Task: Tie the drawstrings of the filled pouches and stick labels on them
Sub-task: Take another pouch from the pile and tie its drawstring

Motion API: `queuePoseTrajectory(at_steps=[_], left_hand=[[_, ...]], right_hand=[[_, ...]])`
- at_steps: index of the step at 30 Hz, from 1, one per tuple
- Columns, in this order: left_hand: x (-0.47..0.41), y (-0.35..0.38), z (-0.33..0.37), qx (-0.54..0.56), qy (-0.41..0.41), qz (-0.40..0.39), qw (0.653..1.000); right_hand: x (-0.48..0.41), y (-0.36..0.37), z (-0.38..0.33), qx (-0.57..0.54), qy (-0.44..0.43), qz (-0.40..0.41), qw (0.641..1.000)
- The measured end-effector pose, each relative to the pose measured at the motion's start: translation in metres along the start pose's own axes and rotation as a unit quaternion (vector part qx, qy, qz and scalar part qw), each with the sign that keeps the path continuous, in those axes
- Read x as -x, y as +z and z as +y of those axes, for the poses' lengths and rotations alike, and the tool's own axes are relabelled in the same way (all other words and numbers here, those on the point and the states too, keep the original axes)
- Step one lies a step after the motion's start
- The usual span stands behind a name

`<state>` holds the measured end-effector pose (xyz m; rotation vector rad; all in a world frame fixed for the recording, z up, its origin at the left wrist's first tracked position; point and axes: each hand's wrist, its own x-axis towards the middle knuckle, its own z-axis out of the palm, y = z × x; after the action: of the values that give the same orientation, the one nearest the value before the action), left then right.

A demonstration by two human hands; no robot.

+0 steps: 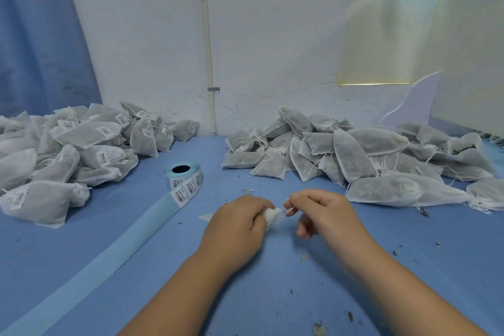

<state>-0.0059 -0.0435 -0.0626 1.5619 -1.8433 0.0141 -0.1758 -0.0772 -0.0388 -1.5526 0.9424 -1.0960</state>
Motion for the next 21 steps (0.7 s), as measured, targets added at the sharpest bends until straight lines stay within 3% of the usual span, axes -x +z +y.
queuePoseTrajectory(at_steps=[2,5,8,11,17,21], left_hand=[[0.000,0.001,0.005,-0.017,0.004,-0.052,0.998],[0.003,0.001,0.021,0.049,0.029,-0.109,0.992],[0.008,0.001,0.044,0.160,0.009,-0.092,0.983],[0.009,0.003,0.054,0.304,-0.044,-0.084,0.948],[0.004,0.001,0.045,0.320,-0.120,-0.077,0.937],[0.002,-0.012,0.039,0.324,-0.148,-0.135,0.925]], right_hand=[[-0.001,-0.003,-0.001,-0.028,0.018,-0.007,0.999],[-0.002,-0.005,-0.001,-0.085,0.053,-0.052,0.994],[-0.004,-0.006,-0.002,-0.131,0.065,-0.090,0.985],[-0.004,-0.012,-0.005,-0.169,0.070,-0.106,0.977],[-0.004,-0.034,-0.013,-0.089,0.057,-0.105,0.989],[-0.002,-0.037,-0.011,0.030,0.019,-0.103,0.994]])
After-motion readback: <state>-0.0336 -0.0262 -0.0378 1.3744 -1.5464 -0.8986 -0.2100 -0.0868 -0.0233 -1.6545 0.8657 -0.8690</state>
